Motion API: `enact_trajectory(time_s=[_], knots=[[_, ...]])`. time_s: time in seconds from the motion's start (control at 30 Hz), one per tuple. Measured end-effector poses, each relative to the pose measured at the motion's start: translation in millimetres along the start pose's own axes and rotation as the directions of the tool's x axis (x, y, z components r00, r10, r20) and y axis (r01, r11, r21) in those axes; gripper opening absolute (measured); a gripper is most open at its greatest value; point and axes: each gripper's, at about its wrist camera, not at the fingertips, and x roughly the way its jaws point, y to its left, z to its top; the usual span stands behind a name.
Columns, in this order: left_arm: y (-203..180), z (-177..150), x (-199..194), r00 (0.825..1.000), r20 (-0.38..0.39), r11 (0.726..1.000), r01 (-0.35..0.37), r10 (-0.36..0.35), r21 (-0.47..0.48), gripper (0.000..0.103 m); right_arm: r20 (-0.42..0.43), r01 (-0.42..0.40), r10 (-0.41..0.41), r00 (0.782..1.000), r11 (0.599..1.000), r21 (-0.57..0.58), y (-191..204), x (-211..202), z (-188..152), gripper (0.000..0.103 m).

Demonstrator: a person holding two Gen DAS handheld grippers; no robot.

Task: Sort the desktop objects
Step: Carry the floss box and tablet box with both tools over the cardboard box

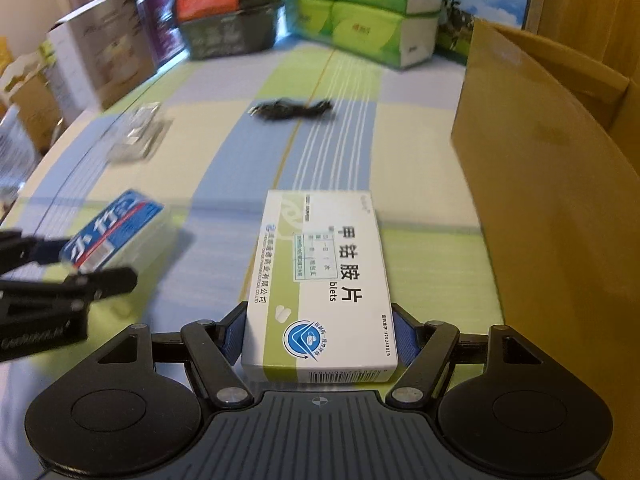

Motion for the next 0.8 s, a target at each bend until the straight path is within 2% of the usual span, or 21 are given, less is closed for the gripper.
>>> enact_trajectory(time_s=[0.07, 0.13, 0.23, 0.27, 0.5, 0.6, 0.7, 0.8], knots=[[-4, -7, -4, 1.0, -0.003, 1.0, -0.007, 0.007, -0.01, 0.052, -0.006, -0.023, 0.023, 1.0, 1.0, 0.0, 2, -2, -4, 0.07], [-5, -12, -4, 1.0, -0.003, 0.999, -0.003, 0.003, -0.039, 0.052, 0.01, -0.012, 0.012, 1.0, 1.0, -0.015, 4, -1, -3, 0.075], [-11, -14, -1, 1.0, 0.007, 1.0, -0.017, 0.017, -0.017, 0.062, 0.031, 0.016, -0.014, 0.999, 0.999, -0.052, 10, 2, 1, 0.078], [-13, -14, 0, 1.0, 0.016, 1.0, -0.022, 0.022, 0.003, 0.062, 0.03, 0.023, -0.021, 0.999, 0.998, -0.06, 11, 5, 1, 0.078], [-18, -8, 11, 0.999, 0.031, 0.999, -0.03, 0.029, 0.043, 0.061, 0.017, 0.027, -0.026, 1.0, 0.998, -0.059, 6, 18, 5, 0.077], [-20, -8, 15, 0.998, 0.021, 0.997, -0.052, 0.051, 0.064, 0.053, 0.009, 0.033, -0.033, 0.999, 0.998, -0.062, 6, 22, 6, 0.076], [-18, -8, 17, 0.999, 0.013, 0.998, -0.05, 0.05, 0.042, 0.052, 0.015, 0.039, -0.038, 0.999, 0.997, -0.066, 6, 21, 6, 0.068], [-16, -7, 16, 0.999, 0.003, 0.999, -0.047, 0.047, 0.02, 0.052, 0.012, 0.052, -0.051, 0.999, 0.997, -0.052, 5, 19, 6, 0.068]])
